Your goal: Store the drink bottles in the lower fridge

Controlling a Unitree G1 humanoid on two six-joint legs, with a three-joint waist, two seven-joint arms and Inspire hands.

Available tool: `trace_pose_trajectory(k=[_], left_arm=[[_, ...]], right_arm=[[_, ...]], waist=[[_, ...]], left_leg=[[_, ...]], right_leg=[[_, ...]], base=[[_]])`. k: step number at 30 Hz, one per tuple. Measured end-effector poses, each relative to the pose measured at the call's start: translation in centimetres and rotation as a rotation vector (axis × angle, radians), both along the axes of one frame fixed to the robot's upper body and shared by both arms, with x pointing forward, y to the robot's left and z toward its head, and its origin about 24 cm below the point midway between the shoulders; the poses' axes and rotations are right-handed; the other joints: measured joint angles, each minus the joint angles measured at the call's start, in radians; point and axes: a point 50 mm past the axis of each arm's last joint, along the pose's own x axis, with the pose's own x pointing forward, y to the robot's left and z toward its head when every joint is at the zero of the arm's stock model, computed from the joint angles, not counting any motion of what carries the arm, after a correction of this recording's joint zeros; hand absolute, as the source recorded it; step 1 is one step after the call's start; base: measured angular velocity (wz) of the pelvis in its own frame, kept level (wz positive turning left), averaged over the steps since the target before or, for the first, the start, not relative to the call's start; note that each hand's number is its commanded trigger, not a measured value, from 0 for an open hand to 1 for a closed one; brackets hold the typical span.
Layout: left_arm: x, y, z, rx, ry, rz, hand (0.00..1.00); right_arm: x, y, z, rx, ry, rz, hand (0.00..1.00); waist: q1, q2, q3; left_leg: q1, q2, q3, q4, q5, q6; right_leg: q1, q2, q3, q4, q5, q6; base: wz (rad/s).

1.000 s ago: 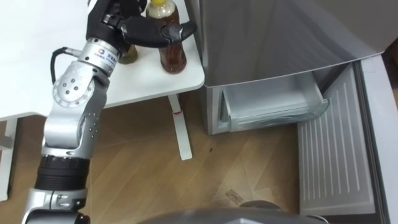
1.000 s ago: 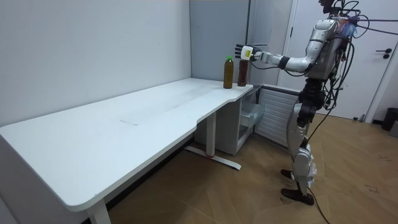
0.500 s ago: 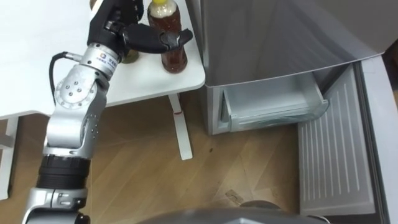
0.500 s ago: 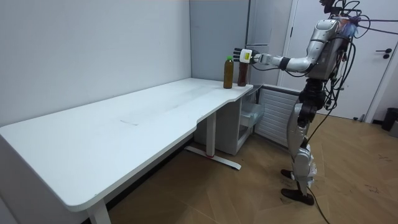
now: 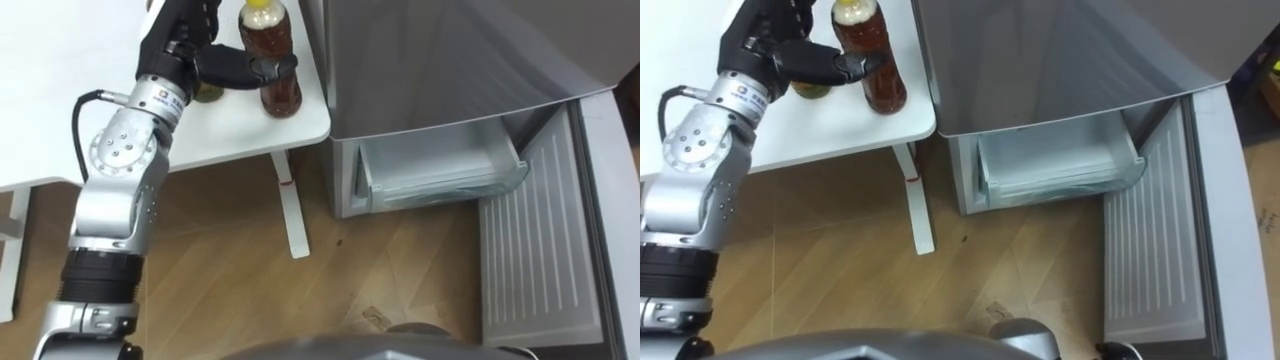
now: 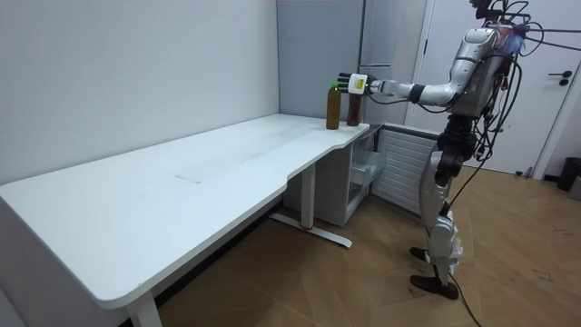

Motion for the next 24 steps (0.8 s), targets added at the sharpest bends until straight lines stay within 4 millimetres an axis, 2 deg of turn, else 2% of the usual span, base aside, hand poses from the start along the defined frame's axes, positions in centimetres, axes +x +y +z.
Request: trace_pose_trajectory(k=[3, 8, 10, 18, 24], left_arm=[[0.0, 0.1, -0.4, 0.0, 0.018, 0.005, 0.0], [0.1, 0.7, -2.7, -0.002, 0.117, 0.027, 0.0], [0.0, 0.7, -3.1, -0.005, 0.132, 0.025, 0.0], [-0.1, 0.0, -4.1, -0.023, 0.177, -0.021, 0.0], [-0.1, -0.1, -4.4, -0.099, 0.196, -0.036, 0.0]], right_arm=[[-0.1, 0.0, 0.0, 0.0, 0.003, 0.001, 0.0], [-0.1, 0.0, 0.0, -0.001, 0.005, 0.0, 0.0], [-0.1, 0.0, 0.0, 0.0, 0.005, 0.0, 0.0], [0.1, 0.0, 0.0, -0.002, -0.003, -0.001, 0.0], [0.3, 0.0, 0.0, -0.009, -0.013, -0.007, 0.0]], waist=[[0.003, 0.001, -0.0006], [-0.001, 0.011, -0.0074], [-0.001, 0.012, -0.0084], [-0.002, 0.013, -0.0085], [-0.001, 0.014, -0.0079]], left_leg=[[0.001, 0.0, 0.0, 0.0, 0.0, 0.0], [0.002, 0.001, 0.0, 0.001, 0.0, 0.0], [0.004, 0.001, 0.0, 0.001, 0.0, 0.0], [0.002, 0.001, 0.005, 0.0, 0.0, 0.0], [0.004, 0.001, 0.009, 0.0, 0.0, 0.0]], right_leg=[[0.0, 0.0, 0.001, 0.002, 0.0, 0.0], [0.002, 0.001, 0.0, 0.002, 0.0, 0.0], [0.002, 0.001, 0.0, 0.002, 0.0, 0.0], [0.003, 0.001, 0.001, 0.002, 0.0, 0.0], [0.002, 0.003, 0.012, 0.001, 0.0, 0.0]], base=[[0.0], [0.0], [0.0], [0.0], [-0.04]])
